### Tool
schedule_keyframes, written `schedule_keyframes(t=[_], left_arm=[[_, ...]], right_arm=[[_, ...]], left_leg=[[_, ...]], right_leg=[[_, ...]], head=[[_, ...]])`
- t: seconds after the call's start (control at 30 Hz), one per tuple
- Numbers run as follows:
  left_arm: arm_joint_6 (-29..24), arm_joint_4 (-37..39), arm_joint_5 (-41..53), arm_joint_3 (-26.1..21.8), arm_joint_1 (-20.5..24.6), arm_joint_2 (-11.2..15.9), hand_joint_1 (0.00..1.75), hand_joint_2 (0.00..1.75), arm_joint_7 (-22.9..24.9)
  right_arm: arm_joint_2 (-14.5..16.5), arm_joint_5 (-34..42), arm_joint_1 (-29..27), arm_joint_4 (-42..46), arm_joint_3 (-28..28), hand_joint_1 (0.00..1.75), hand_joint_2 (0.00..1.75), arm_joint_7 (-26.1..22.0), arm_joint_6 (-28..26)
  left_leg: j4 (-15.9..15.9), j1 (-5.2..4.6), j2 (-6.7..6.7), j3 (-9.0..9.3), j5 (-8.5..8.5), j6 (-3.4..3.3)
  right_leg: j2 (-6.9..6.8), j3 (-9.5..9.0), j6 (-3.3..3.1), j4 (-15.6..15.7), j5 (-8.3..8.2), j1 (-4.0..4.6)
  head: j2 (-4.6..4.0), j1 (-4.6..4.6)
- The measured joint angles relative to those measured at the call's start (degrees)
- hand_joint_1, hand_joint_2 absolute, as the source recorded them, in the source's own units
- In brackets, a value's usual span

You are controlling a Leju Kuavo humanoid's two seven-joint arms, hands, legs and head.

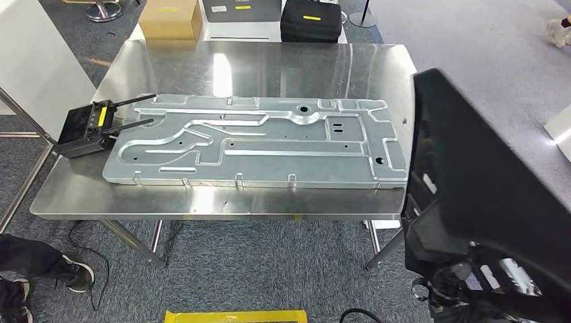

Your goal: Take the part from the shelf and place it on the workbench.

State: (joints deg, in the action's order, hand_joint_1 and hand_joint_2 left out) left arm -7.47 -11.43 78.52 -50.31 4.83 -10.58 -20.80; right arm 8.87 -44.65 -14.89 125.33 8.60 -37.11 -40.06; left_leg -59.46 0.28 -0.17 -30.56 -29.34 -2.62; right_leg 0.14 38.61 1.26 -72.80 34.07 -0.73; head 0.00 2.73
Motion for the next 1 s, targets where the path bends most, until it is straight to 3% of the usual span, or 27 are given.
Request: schedule_keyframes(t=[0.07, 0.1, 0.2, 0.27, 0.33, 0.4, 0.43, 0.47, 0.5, 0.57, 0.6, 0.67, 0.77, 0.83, 0.93, 0.97, 1.0], left_arm=[[0.1, 0.0, 0.1, 0.1, 0.0, -0.1, 0.0, 1.75, 0.0], [0.1, 0.1, 0.1, 0.1, 0.0, -0.2, 0.0, 1.75, 0.0], [-0.1, 0.1, 0.1, 0.1, 0.2, -0.4, 0.0, 1.75, 0.0], [-0.1, 0.1, 0.2, 0.1, 0.3, -0.4, 0.0, 1.75, 0.0], [-0.1, 0.1, 0.2, 0.1, 0.4, -0.3, 0.0, 1.75, 0.1], [-0.1, 0.1, 0.3, 0.1, 0.5, -0.3, 0.0, 1.75, 0.1], [-0.1, 0.1, 0.3, 0.1, 0.5, -0.3, 0.0, 1.75, 0.2], [-0.1, 0.1, 0.3, 0.1, 0.4, -0.2, 0.0, 1.75, 0.2], [-0.1, 0.1, 0.3, 0.1, 0.3, -0.2, 0.0, 1.75, 0.2], [-0.1, 0.1, 0.3, 0.1, 0.2, -0.1, 0.0, 1.75, 0.2], [0.0, 0.1, 0.3, 0.2, 0.2, -0.1, 0.0, 1.75, 0.2], [0.0, 0.1, 0.3, 0.2, 0.3, 0.0, 0.0, 1.75, 0.1], [0.1, 0.1, 0.3, 0.2, 0.2, 0.0, 0.0, 1.75, 0.1], [0.1, 0.1, 0.3, 0.2, 0.3, 0.0, 0.0, 1.75, 0.1], [0.1, 0.1, 0.3, 0.2, 0.5, 0.0, 0.0, 1.75, 0.1], [0.1, 0.1, 0.3, 0.2, 0.5, 0.0, 0.0, 1.75, 0.1], [0.1, 0.1, 0.3, 0.2, 0.5, 0.1, 0.0, 1.75, 0.1]], right_arm=[[-0.1, 0.3, 0.4, 0.6, -0.3, 1.75, 1.75, 0.0, 0.0], [-0.2, 0.4, 0.6, 0.8, -0.4, 1.75, 1.75, 0.0, 0.0], [-0.4, 0.7, 1.2, 1.2, -0.7, 1.75, 1.75, 0.0, 0.0], [-0.4, 0.8, 1.4, 1.4, -0.8, 1.75, 1.75, 0.0, 0.0], [-0.4, 1.1, 1.9, 1.6, -0.9, 1.75, 1.75, 0.0, 0.0], [-0.5, 1.3, 2.2, 1.6, -1.0, 1.75, 1.75, 0.0, 0.0], [-0.5, 1.4, 2.3, 1.6, -1.1, 1.75, 1.75, 0.0, 0.0], [-0.5, 1.6, 2.4, 1.6, -1.1, 1.75, 1.75, 0.0, 0.0], [-0.6, 1.7, 2.5, 1.6, -1.1, 1.75, 1.75, 0.0, 0.0], [-0.6, 1.9, 2.8, 1.6, -1.1, 1.75, 1.75, 0.0, 0.0], [-0.7, 2.0, 3.1, 1.6, -1.1, 1.75, 1.75, 0.0, 0.0], [-0.8, 2.1, 3.5, 1.5, -1.2, 1.75, 1.75, 0.0, 0.0], [-1.0, 2.1, 4.0, 1.3, -1.2, 1.75, 1.75, 0.0, 0.0], [-1.2, 2.1, 4.3, 1.3, -1.1, 1.75, 1.75, 0.0, 0.0], [-1.4, 2.0, 4.6, 1.0, -1.1, 1.75, 1.75, 0.0, 0.0], [-1.5, 1.9, 4.6, 0.8, -1.1, 1.75, 1.75, 0.0, 0.0], [-1.6, 1.7, 4.6, 0.6, -1.1, 1.75, 1.75, 0.0, 0.0]], left_leg=[[0.1, -0.27, -0.06, 1.18, -0.83, 0.02], [0.3, -0.27, -0.09, 1.57, -1.14, 0.13], [0.4, -0.16, -0.04, 2.15, -1.14, 1.05], [-0.6, -0.34, 0.01, 2.64, -1.11, 1.6], [-4.4, -0.25, -0.02, 0.87, -2.85, 2.03], [-10.8, 0.08, -0.02, -3.33, -5.82, 2.66], [-13.1, 0.22, -0.01, -5.28, -6.63, 2.92], [-13.7, 0.32, 0.01, -6.45, -6.24, 3.09], [-12.2, 0.39, 0.02, -6.62, -4.5, 3.16], [-5.4, 0.4, 0.05, -4.76, 0.9, 3.13], [-2.4, 0.25, 0.08, -3.97, 2.13, 3.05], [0.1, -0.02, 0.17, -3.32, 2.56, 2.35], [0.7, 0.12, 0.14, -2.7, 3.15, 1.04], [1.2, 0.31, 0.1, -1.87, 2.94, 0.49], [1.3, 0.33, 0.07, -1.26, 2.28, 0.07], [1.3, 0.33, 0.05, -0.93, 1.97, 0.09], [1.3, 0.33, 0.02, -0.51, 1.62, 0.16]], right_leg=[[-0.08, -1.78, -1.35, 6.7, -5.09, 0.68], [-0.15, -2.48, -2.01, 9.5, -6.1, 1.11], [-0.07, -3.41, -3.34, 12.8, -6.33, 1.85], [-0.01, -4.99, -3.66, 14.2, -7.4, 1.3], [-0.12, -6.47, -3.7, 14.8, -7.45, 0.76], [-0.14, -6.97, -3.76, 15.0, -6.95, 0.7], [-0.09, -7.17, -3.71, 15.0, -6.64, 0.68], [-0.01, -7.5, -3.61, 14.9, -6.3, 0.64], [0.08, -7.96, -3.46, 14.9, -5.92, 0.59], [0.15, -9.04, -3.01, 14.9, -5.04, 0.46], [0.14, -9.45, -2.74, 14.8, -4.65, 0.45], [0.06, -9.68, -2.08, 14.7, -4.09, 0.51], [0.03, -9.69, -1.27, 13.5, -3.83, 0.57], [0.01, -7.78, -0.8, 9.6, -2.84, 0.43], [-0.01, -1.31, -0.13, 0.0, 0.79, 0.13], [-0.02, 0.24, -0.05, -1.4, 1.04, 0.04], [-0.03, 0.83, -0.05, -0.9, 0.08, -0.02]], head=[[0.0, -0.06], [0.0, -0.1], [0.0, -0.15], [0.01, -0.17], [0.01, -0.43], [0.0, -0.64], [0.0, -0.64], [0.0, -0.66], [0.0, -0.64], [0.0, -0.63], [0.0, -0.63], [0.0, -0.67], [0.0, -0.7], [0.0, -0.64], [0.0, -0.6], [0.0, -0.61], [0.0, -0.61]])
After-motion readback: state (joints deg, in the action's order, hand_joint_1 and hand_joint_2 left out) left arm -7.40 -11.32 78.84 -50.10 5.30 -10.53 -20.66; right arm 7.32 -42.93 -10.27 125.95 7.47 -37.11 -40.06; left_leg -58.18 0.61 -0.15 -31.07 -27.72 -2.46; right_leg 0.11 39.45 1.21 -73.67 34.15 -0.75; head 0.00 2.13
